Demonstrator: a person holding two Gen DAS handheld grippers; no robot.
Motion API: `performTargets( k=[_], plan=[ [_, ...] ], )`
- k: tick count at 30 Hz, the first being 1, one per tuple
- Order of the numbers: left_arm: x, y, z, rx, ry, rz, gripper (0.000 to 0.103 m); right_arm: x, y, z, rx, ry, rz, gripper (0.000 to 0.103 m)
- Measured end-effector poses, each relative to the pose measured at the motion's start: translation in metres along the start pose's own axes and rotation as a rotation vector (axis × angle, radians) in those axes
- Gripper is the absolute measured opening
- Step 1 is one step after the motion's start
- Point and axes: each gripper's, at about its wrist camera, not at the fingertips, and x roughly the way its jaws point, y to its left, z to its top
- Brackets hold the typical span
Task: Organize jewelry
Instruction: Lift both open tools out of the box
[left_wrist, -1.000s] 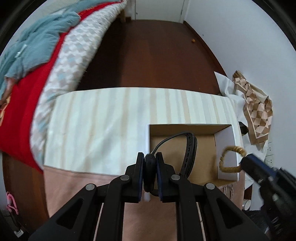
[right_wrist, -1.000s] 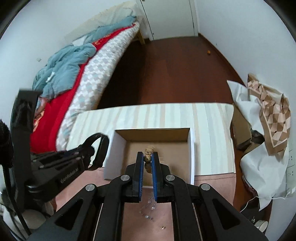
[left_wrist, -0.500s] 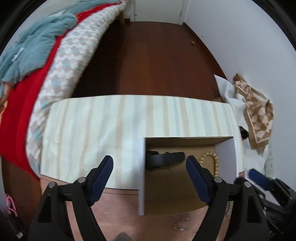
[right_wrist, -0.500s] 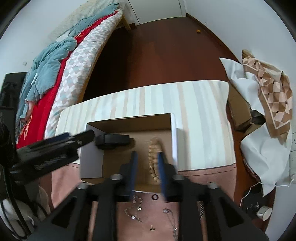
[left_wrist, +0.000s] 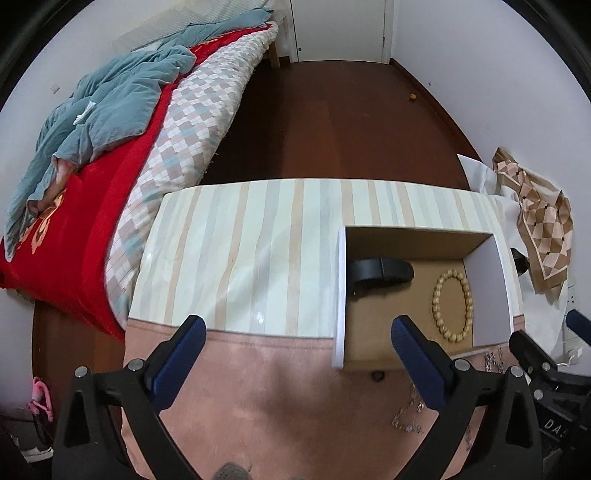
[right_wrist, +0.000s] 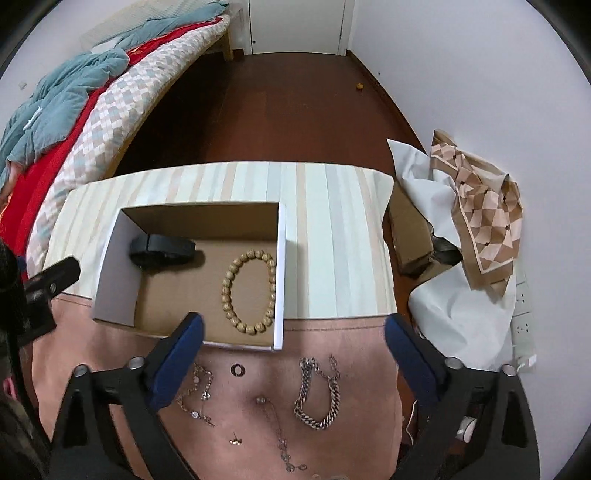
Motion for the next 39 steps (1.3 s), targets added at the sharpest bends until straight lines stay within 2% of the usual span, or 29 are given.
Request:
performTargets(
  k=[10, 19, 25, 32, 39],
  plan=[
    [-0.053, 0.002, -0.018, -0.025, -0.109, 0.018, 0.103, -0.038, 0.005, -0.012, -0.009, -0.063, -0.005, 0.102],
    [-0.111, 0.005, -0.040, -0.036, -0.212, 0.026, 0.102, -0.101, 0.005, -0.032, -0.012, -0.167, -0.012, 0.102],
    [-0.140, 0.004, -0.058, -0.034, -0.254, 0.019, 0.102, -0.143, 0.007, -0.049, -0.017, -0.231, -0.014, 0.102],
    [-0.151, 0.005, -0.075, -0.052, -0.265, -0.003, 0.103, -0.173, 0.006, -0.070, -0.006, -0.269, -0.004, 0.102],
    [-0.127, 0.007, -0.088, -0.080, -0.232, 0.018, 0.103, -0.165, -0.011, -0.088, 0.057, -0.247, 0.053, 0.102]
  ],
)
